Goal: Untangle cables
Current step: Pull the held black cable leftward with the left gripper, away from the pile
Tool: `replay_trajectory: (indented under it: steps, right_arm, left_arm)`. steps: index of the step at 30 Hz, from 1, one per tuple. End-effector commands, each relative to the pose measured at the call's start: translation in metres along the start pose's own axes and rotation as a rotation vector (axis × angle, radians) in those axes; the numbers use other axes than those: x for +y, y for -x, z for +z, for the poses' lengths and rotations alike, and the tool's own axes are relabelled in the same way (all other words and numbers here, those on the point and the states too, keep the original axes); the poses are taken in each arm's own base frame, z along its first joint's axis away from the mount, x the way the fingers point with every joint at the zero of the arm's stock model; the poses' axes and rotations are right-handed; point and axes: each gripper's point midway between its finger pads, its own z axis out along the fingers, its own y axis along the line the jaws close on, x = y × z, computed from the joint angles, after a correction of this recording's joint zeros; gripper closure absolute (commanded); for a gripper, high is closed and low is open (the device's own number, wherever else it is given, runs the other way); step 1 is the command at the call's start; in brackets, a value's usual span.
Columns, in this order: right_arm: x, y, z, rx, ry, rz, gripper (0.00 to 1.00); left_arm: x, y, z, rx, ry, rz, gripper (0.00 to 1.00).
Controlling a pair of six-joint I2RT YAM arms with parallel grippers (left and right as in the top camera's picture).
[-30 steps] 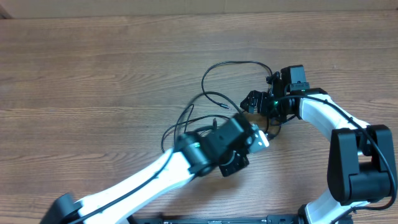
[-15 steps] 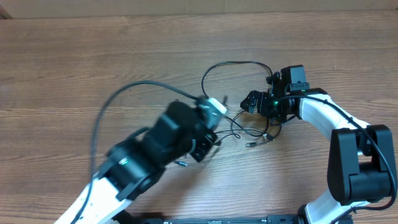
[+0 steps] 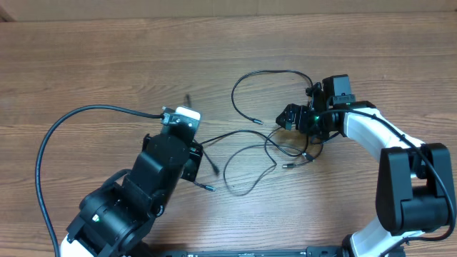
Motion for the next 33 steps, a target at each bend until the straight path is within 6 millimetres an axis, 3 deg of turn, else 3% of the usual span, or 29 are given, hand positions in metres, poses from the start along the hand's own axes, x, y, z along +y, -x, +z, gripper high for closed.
replay_trajectory:
  steps: [1,12,21,33]
  right_arm:
    - [-0.008,0.000,0.002,-0.004,-0.044,0.002,0.00]
    - [-0.008,0.000,0.002,-0.003,-0.044,0.003,0.00]
    - [-0.008,-0.001,0.002,-0.001,-0.045,0.004,0.00]
    - [-0.008,-0.001,0.002,-0.001,-0.045,0.004,0.00]
  left_arm:
    - [0.029,0.003,-0.002,-0.007,0.152,-0.021,0.96]
    - [0.065,-0.028,0.020,0.161,0.286,-0.107,0.96]
    - [0.065,-0.059,0.058,0.355,0.248,-0.139,0.96]
    - [0.051,-0.121,0.115,0.677,0.119,-0.232,0.96]
